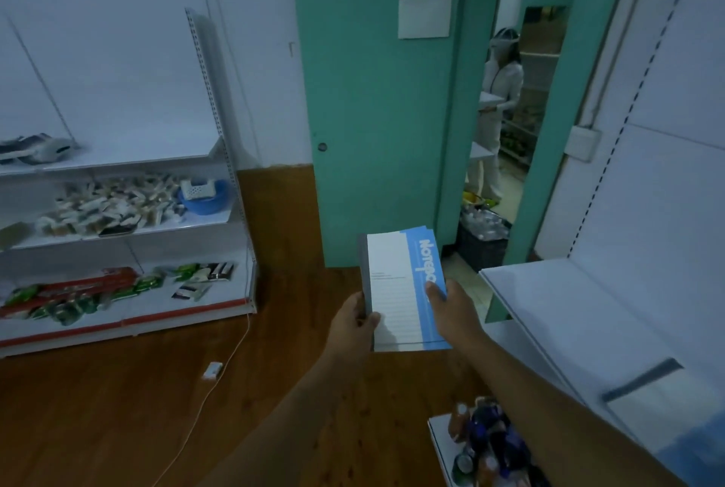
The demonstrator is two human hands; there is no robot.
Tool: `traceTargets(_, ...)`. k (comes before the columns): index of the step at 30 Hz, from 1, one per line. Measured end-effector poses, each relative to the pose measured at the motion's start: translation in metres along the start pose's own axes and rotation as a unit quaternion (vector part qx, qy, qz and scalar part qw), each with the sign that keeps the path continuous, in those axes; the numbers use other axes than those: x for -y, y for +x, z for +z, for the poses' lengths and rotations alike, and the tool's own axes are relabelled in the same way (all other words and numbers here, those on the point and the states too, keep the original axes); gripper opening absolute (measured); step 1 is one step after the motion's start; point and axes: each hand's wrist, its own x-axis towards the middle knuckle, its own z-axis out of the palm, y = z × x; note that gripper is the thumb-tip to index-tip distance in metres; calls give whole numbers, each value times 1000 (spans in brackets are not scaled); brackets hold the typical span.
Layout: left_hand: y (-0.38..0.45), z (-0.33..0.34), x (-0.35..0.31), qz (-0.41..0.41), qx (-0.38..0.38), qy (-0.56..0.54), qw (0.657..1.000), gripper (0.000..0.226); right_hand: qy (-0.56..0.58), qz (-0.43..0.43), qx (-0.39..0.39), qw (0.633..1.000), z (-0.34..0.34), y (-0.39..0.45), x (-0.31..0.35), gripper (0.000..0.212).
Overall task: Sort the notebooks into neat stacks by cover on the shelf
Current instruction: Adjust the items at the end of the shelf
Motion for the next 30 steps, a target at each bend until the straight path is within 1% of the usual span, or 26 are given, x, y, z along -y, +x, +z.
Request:
traceTargets(4,61,36,-13,15,58,-6,998,34,-10,26,-51,998,-25,49,-12,28)
traceTargets(8,128,85,-29,46,131,16,990,39,-15,64,-121,990,-62,90,-34,30)
traceTargets(10,158,116,-36,84,176,30,980,41,-6,91,-170,981,-83,104,-47,32)
traceTargets(12,177,147,-44,99,222,37,969,41,-1,122,-216,969,-104,108,-58,35)
traceTargets(15,195,191,-53,125,299,38,945,40,-1,171,-288,942,-134,104,-74,27)
traceTargets(18,195,231,-57,145,369,48,917,38,13,229,-366,902,-155,84,-92,22)
traceTargets(20,186,256,-55,157,414,57,895,37,20,263,-396,880,-162,63,-106,15)
traceTargets(22,171,277,-50,159,460,67,871,36,27,298,-417,858,-167,37,-117,15)
traceTargets(24,155,295,-41,144,497,71,853,35,28,335,-420,843,-170,12,-129,22)
traceTargets(26,140,310,-33,138,516,84,841,36,12,368,-411,834,-172,-8,-142,28)
traceTargets(30,115,333,-21,116,533,109,831,37,16,404,-422,812,-173,-29,-154,31)
